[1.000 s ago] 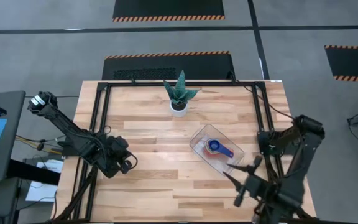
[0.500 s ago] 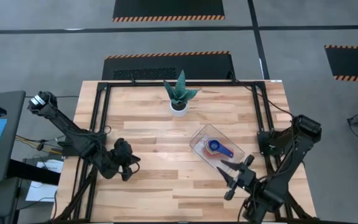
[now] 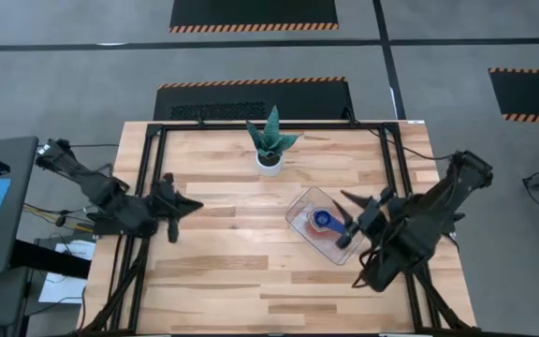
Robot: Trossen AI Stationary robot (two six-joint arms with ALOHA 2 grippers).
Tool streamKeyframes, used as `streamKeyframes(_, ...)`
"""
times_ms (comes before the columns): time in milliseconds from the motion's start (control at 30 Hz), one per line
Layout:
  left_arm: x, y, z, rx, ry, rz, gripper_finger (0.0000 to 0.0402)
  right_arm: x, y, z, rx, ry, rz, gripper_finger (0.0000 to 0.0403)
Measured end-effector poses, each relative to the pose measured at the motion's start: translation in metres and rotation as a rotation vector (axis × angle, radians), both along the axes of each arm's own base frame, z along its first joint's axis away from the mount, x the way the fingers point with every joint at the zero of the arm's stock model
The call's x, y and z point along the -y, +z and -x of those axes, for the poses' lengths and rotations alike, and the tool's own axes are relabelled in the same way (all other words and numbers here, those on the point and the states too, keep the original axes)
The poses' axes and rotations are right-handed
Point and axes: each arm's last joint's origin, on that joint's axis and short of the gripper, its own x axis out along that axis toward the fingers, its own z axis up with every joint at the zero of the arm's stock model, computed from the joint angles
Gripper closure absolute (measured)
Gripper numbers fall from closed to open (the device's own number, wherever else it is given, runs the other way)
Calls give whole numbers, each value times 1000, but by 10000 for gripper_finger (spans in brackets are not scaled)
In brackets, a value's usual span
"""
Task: Nest measuring cups in basket
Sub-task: Return to Home Position
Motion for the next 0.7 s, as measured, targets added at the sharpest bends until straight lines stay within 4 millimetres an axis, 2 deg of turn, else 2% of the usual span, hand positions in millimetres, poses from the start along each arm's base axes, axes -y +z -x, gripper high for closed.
streamKeyframes(100, -13, 9, 13, 62, 18, -15, 401, 12, 31, -4, -94, 33, 5, 240)
streamKeyframes(167, -20, 13, 20, 94, 35, -18, 401, 22, 51, -11, -181, 127, -39, 241)
streamKeyframes(200, -23, 14, 24, 106, 42, -18, 401, 28, 60, -14, -221, 224, -73, 241)
streamKeyframes(267, -28, 14, 30, 113, 51, -16, 401, 40, 76, -21, -277, 560, -142, 241)
streamKeyframes(333, -32, 14, 35, 116, 48, -2, 402, 54, 88, -25, -255, 908, -177, 241)
streamKeyframes(367, -33, 13, 38, 114, 49, 12, 402, 63, 90, -25, -243, 1012, -201, 241)
streamKeyframes(400, -34, 12, 40, 110, 52, 29, 401, 73, 89, -22, -247, 1056, -242, 241)
streamKeyframes(467, -35, 11, 42, 111, 57, 64, 401, 93, 81, -11, -271, 981, -341, 241)
streamKeyframes(533, -35, 11, 44, 106, 52, 74, 402, 108, 72, -2, -237, 906, -366, 242)
streamKeyframes(600, -35, 11, 43, 97, 33, 50, 401, 116, 58, 7, -205, 900, -357, 241)
streamKeyframes(700, -34, 10, 43, 85, -3, 21, 402, 119, 35, 21, -99, 992, -334, 241)
